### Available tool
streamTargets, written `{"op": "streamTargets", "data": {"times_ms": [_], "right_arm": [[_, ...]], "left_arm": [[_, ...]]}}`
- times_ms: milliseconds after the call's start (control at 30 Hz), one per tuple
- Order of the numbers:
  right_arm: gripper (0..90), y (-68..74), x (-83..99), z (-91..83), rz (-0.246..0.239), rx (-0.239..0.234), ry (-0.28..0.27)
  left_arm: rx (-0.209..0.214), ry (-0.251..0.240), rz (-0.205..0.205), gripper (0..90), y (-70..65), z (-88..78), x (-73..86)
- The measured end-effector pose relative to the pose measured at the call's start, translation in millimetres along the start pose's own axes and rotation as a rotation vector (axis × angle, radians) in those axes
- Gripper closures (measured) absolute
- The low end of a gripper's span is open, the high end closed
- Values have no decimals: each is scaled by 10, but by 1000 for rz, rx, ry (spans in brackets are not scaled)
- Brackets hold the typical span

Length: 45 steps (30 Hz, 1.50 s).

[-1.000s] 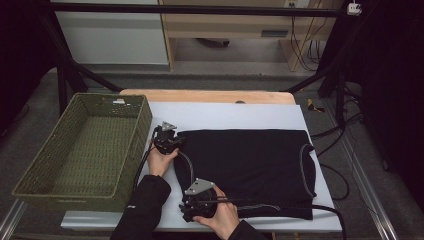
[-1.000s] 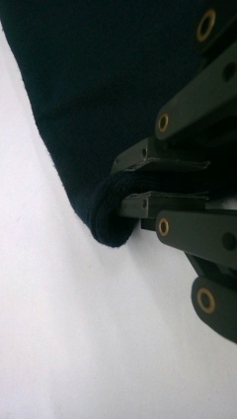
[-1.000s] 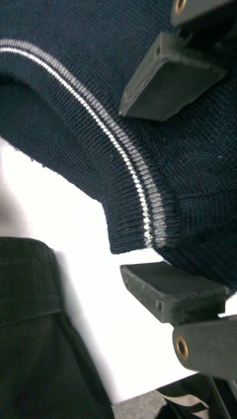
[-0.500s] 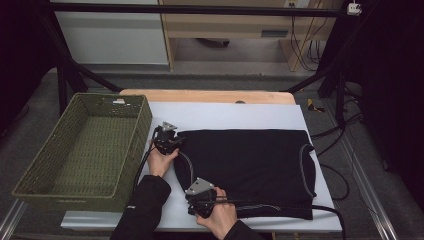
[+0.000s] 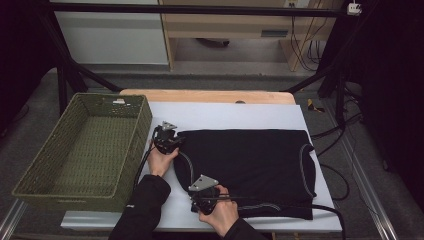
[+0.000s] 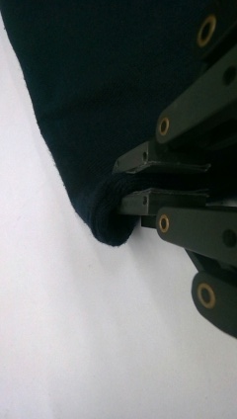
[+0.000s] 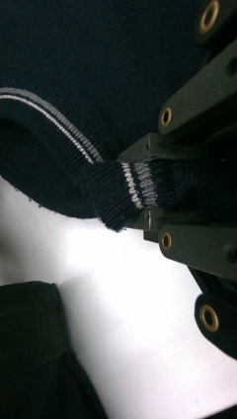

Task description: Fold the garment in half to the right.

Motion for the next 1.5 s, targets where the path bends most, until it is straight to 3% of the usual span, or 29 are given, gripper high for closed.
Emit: {"op": "streamTargets", "data": {"times_ms": [200, 433, 600, 867, 1200, 1500], "right_arm": [[768, -93, -19, -26, 78, -87, 11], [770, -114, -74, -124, 105, -110, 2], [771, -144, -142, -260, 126, -135, -29], [771, -174, -233, -408, 141, -165, -64], [770, -206, -346, -551, 166, -199, -122], [769, -176, -428, -621, 144, -213, -150]], "left_arm": [[9, -1, -26, 835, -11, -73, -53], [3, -36, -4, 838, -80, -247, -218], [7, -52, -12, 839, -101, -319, -272], [7, -80, -18, 839, -129, -457, -355], [-20, -115, 21, 840, -186, -677, -528], [-25, -139, 31, 840, -191, -830, -638]]}}
Point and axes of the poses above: each handheld gripper's, and its own axes: z roughly forward along the jaws, x roughly out of its underside, y roughly to its left, the point moved 4 cm from there along z, roughly forward along the jaws, and after that the axes turned 1 degree about y, right-handed, at the moved point
